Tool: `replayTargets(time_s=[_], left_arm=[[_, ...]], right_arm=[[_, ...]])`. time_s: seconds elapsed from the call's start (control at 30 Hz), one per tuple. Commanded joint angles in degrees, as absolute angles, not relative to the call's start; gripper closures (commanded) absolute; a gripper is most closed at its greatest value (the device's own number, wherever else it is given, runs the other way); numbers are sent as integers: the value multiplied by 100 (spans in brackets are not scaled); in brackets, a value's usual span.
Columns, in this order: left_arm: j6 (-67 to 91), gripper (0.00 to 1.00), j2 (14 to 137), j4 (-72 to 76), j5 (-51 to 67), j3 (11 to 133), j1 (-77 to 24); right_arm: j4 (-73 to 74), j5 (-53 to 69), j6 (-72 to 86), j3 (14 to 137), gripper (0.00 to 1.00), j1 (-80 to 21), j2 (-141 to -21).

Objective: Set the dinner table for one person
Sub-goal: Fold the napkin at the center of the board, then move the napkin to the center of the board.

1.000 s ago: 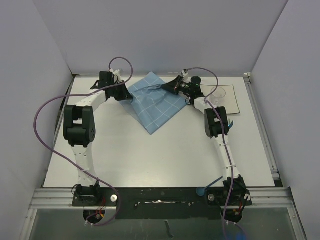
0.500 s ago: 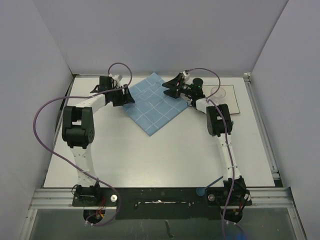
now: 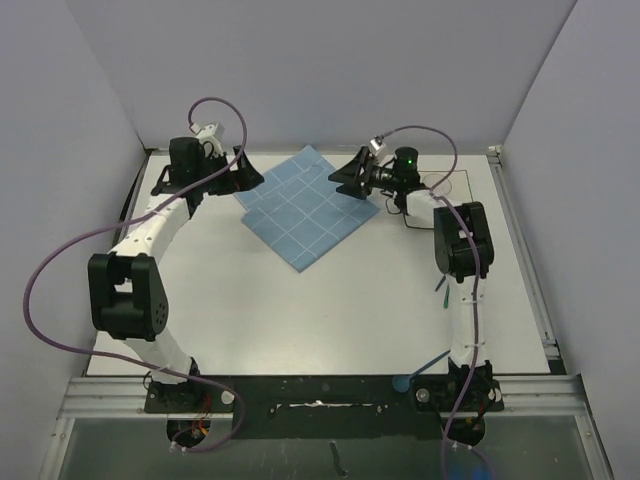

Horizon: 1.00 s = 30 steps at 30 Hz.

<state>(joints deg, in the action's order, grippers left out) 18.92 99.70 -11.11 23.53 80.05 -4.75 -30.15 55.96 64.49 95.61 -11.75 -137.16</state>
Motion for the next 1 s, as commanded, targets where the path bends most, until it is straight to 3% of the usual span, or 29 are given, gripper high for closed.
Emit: replayTargets(time_s=[0.0, 0.07, 0.1, 0.13, 0.17, 0.2, 0.23, 0.27, 0.5, 0.7, 0.97], left_arm=[[2270, 3, 9439, -635, 2858, 7416, -554], [2314, 3, 9366, -595, 2804, 7234, -712], [2320, 3, 9353, -574, 2771, 7159, -799], [2314, 4, 9352, -567, 2741, 7104, -888], [2311, 11, 9360, -541, 2742, 7060, -1000], [2293, 31, 9380, -510, 2727, 7025, -1075], [2278, 67, 9417, -494, 2661, 7007, -1145], [2290, 99, 9486, -492, 2586, 7019, -1199], [2397, 100, 10451, -536, 2710, 7584, -1598], [2466, 100, 11410, -713, 2691, 8301, -2100], [2667, 100, 12296, -802, 2704, 8867, -2505]], right_arm=[[-1422, 5436, 4510, 9391, 13, -1220, -12709], [-1348, 5401, 4401, 9300, 18, -1209, -12723], [-1371, 5389, 4417, 9284, 26, -1206, -12772], [-1393, 5387, 4428, 9299, 41, -1209, -12836], [-1388, 5379, 4437, 9336, 63, -1211, -12895], [-1328, 5342, 4432, 9401, 85, -1219, -12951], [-1224, 5303, 4402, 9475, 98, -1230, -12986], [-1135, 5265, 4354, 9549, 100, -1245, -13002], [490, 4578, 3245, 10326, 100, -1298, -13192], [2748, 2477, 1501, 11310, 100, -1291, -13298], [3440, 1589, 1101, 11588, 100, -1025, -13552]])
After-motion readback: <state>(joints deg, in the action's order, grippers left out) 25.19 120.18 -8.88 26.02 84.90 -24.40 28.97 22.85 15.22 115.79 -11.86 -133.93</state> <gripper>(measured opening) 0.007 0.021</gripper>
